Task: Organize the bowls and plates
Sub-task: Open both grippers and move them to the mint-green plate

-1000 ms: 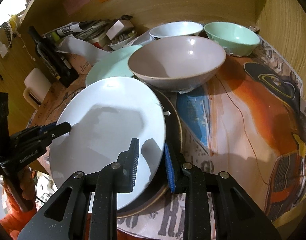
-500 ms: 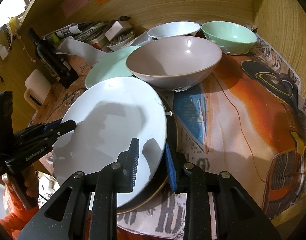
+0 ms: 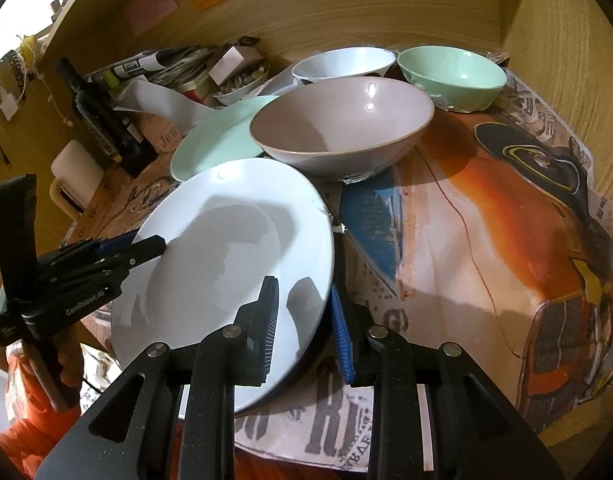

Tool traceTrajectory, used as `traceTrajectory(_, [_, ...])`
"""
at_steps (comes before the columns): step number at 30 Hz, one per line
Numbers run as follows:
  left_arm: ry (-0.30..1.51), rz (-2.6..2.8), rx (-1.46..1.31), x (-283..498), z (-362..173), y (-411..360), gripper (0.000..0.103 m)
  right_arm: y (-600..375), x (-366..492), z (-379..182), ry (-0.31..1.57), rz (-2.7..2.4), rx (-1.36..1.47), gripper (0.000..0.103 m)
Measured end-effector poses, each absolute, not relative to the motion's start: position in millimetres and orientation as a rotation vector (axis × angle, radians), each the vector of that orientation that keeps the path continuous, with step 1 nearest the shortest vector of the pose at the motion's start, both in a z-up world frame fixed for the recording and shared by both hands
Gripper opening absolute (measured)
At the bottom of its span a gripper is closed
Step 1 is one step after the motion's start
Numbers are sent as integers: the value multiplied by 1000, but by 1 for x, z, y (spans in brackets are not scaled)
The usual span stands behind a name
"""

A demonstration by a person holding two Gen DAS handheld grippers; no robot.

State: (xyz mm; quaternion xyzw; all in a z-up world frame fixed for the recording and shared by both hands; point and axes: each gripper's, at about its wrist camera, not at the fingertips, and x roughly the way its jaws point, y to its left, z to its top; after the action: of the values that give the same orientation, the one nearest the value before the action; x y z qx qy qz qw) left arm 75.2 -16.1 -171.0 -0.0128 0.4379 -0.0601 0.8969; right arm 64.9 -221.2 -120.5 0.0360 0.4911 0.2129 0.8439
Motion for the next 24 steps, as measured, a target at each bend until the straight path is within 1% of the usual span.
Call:
traceTrajectory(1, [913,-131,-30,76,-172,-16,31,-223,64,-118,1012,421,57,25])
traceTrajectory(2, [906,-138,-36,77,-172,-16,34,-224,64,-116,1000,418,54,25])
traceTrajectory(8, [896,-131,-46,81,-168,-12,34,-226,72,-118,1010,411,72,25])
traceTrajectory(12, [855,-99,-54,79,-155,-1,35,-223,75,-108,974,426,76,25])
traceTrajectory(13, [847,-94,-57,79,-152,2,36,-221,77,-102,957,433,74,26])
traceTrajectory(15, [815,-79,-66,78,-141,10,42,-217,79,-92,922,444,66,27])
traceTrajectory(17, [775,-60,-68,75,-129,17,47,-214,84,-82,885,454,62,30])
traceTrajectory(19, [729,-39,-66,72,-115,23,50,-210,89,-72,849,468,63,39])
traceTrajectory(20, [712,-34,-65,71,-110,25,53,-207,92,-66,829,474,62,40])
traceTrajectory(24, [632,-3,-64,68,-89,36,63,-194,105,-47,762,500,37,53])
